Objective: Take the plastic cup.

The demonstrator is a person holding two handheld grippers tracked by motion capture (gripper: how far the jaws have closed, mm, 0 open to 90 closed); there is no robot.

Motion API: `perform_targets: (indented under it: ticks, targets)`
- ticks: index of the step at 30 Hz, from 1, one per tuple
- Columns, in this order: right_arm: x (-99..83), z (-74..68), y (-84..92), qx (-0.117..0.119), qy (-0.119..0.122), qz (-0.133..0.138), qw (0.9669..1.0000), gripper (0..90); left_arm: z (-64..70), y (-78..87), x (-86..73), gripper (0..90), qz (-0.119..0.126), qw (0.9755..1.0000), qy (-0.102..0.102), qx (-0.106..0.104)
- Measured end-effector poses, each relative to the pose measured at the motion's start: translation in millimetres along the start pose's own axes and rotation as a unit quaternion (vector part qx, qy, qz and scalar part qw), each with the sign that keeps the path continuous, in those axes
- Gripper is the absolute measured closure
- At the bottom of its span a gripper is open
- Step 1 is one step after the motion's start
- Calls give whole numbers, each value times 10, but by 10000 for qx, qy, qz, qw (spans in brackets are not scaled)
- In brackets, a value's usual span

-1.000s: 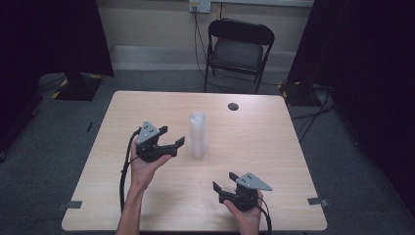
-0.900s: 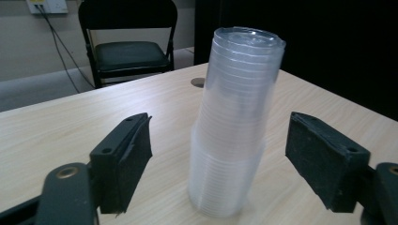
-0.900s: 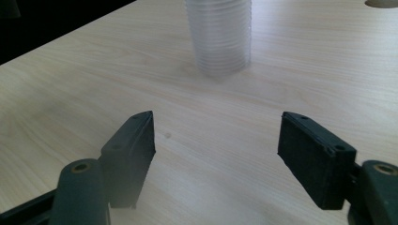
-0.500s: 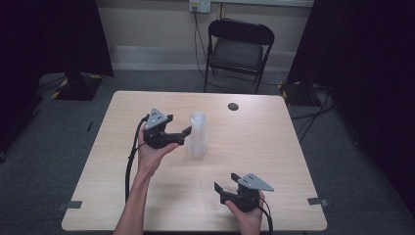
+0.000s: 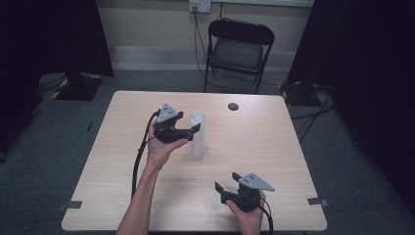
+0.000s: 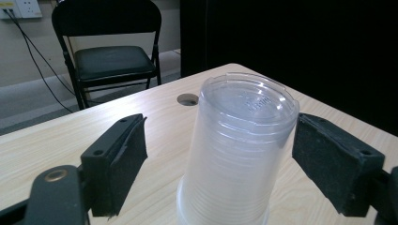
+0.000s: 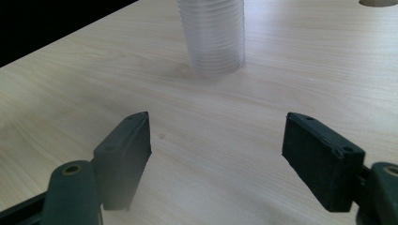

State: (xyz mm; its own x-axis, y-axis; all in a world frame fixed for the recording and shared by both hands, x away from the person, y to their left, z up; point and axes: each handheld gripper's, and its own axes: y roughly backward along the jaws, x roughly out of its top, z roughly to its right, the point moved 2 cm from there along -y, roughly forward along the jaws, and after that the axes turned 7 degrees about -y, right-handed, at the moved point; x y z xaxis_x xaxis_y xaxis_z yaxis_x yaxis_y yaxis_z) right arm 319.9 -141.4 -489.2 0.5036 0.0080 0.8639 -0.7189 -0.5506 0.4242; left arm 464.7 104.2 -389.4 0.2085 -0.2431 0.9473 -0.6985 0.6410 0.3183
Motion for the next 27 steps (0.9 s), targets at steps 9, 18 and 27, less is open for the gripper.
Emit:
perform_targets:
  ticks: [9, 18, 27]
  targets:
    - [11, 27, 22, -11, -28, 23, 10000, 239, 58, -179, -2, 189, 2, 9999, -163, -26]
    - [11, 28, 14, -10, -22, 8, 10000, 238, 87, -301, -69, 195, -176, 9997, -165, -53]
    - [9, 29, 0, 13, -17, -12, 10000, 240, 113, -432, -175, 209, -296, 9995, -125, -59]
